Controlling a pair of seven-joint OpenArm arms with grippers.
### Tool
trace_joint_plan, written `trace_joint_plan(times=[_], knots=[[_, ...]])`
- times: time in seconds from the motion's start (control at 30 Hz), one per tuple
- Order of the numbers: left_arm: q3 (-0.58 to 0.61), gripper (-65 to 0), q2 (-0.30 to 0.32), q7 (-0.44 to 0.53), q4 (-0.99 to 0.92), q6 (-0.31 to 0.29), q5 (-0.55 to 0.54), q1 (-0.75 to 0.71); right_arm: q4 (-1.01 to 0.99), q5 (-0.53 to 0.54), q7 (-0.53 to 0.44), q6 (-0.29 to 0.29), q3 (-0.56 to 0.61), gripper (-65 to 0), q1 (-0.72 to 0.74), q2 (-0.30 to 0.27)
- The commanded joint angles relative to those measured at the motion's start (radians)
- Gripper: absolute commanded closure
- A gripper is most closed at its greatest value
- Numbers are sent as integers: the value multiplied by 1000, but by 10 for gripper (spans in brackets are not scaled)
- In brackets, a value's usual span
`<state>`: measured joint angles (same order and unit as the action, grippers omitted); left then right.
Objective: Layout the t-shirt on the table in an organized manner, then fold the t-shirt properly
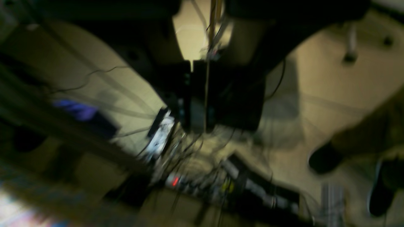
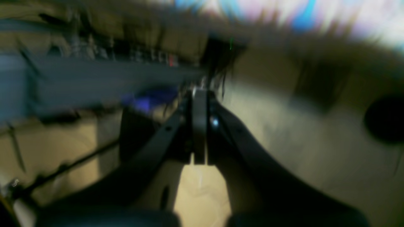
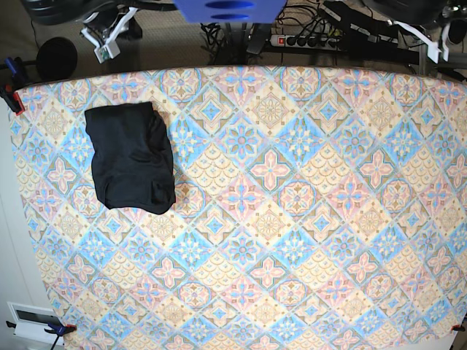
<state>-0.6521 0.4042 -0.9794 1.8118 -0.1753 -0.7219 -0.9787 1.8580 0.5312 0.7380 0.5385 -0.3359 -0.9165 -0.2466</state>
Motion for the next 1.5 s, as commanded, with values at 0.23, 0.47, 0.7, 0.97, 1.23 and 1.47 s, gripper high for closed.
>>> trace_joint_plan(times=[0.23, 0.47, 0.7, 0.97, 1.23, 1.47], knots=[[386, -1, 0, 299, -378, 1, 223, 174, -309, -99, -42, 2, 22, 0, 130, 0], [654, -1, -29, 511, -760, 1, 242, 389, -598, -306, -186, 2, 73, 0, 262, 114], [865, -1, -84, 753, -1102, 1, 242, 545, -1016, -309, -409, 2, 74, 0, 426, 119], [1116, -1, -216, 1048, -1477, 1, 242, 734, -1336, -311, -618, 2, 76, 0, 564, 117], [1165, -1, -314, 1057, -1570, 1, 242, 812, -1392, -311, -668, -2, 76, 0, 623, 119], [1165, -2, -331, 1057, -1569, 1, 242, 835, -1394, -311, -702, -266, 74, 0, 623, 120]])
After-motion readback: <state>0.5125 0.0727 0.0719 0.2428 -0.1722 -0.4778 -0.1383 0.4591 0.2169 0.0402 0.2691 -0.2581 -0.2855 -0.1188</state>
